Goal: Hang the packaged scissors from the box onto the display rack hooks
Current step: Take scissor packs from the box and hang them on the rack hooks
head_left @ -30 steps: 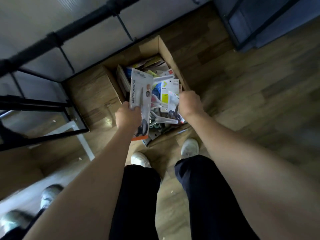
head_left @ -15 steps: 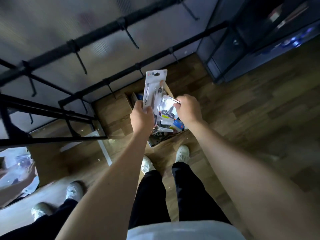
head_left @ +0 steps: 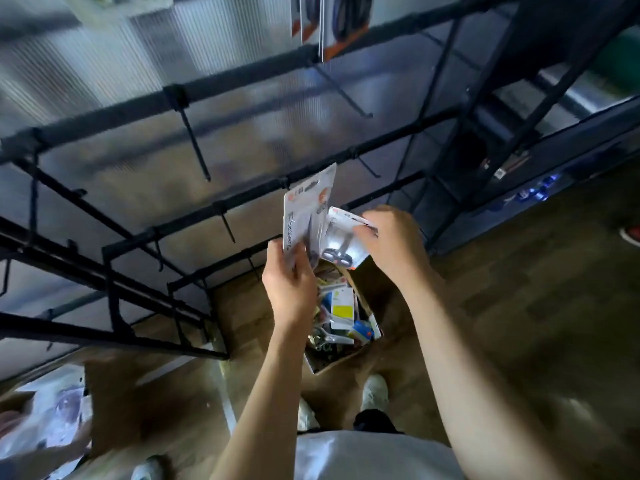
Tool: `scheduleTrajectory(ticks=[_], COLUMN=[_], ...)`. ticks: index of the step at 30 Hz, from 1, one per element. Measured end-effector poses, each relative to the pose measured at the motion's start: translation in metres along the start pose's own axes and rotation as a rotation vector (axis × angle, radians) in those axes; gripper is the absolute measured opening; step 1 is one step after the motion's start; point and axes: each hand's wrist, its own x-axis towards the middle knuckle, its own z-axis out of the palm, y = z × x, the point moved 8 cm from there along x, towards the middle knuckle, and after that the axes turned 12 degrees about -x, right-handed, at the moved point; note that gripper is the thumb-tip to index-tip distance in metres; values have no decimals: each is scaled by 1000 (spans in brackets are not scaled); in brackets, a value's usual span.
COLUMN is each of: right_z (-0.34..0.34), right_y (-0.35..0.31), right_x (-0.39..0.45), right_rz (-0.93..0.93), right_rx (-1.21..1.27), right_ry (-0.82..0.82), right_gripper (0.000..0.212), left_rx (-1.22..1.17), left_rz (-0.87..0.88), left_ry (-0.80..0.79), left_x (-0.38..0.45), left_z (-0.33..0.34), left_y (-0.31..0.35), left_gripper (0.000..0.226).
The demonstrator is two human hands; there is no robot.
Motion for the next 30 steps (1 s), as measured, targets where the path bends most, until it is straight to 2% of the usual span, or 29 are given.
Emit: scheduleTrajectory(ticks=[5,8,11,13,17,23,28,30], right_z=[-63,-97,-121,-133,-151,-189,-225,-236], right_y=[-26,-33,-43,-50,-61,-73,-87,-92], right_x=[10,17,27,37,54,68,82,91], right_rz=[-161,-183,-205,-214,-197,-148,-200,-244], right_rx=[70,94,108,102,74,108,240,342], right_ry=[88,176,197,211,229,270,333,331], right_gripper=[22,29,14,11,10,30,17,17], left_rx=[7,9,-13,-44,-111,-125,-134,-132], left_rz=[222,319,397,443,500,587,594,609], left_ry=[-16,-22,-13,1,26,23,34,49], left_x=[15,26,35,38,48,60,62,61], left_z=[-9,-12,-14,-16,-29,-40,-38,-37], left_y=[50,86,126,152,190,219,233,242], left_gripper=[15,17,28,22,11,12,20,21])
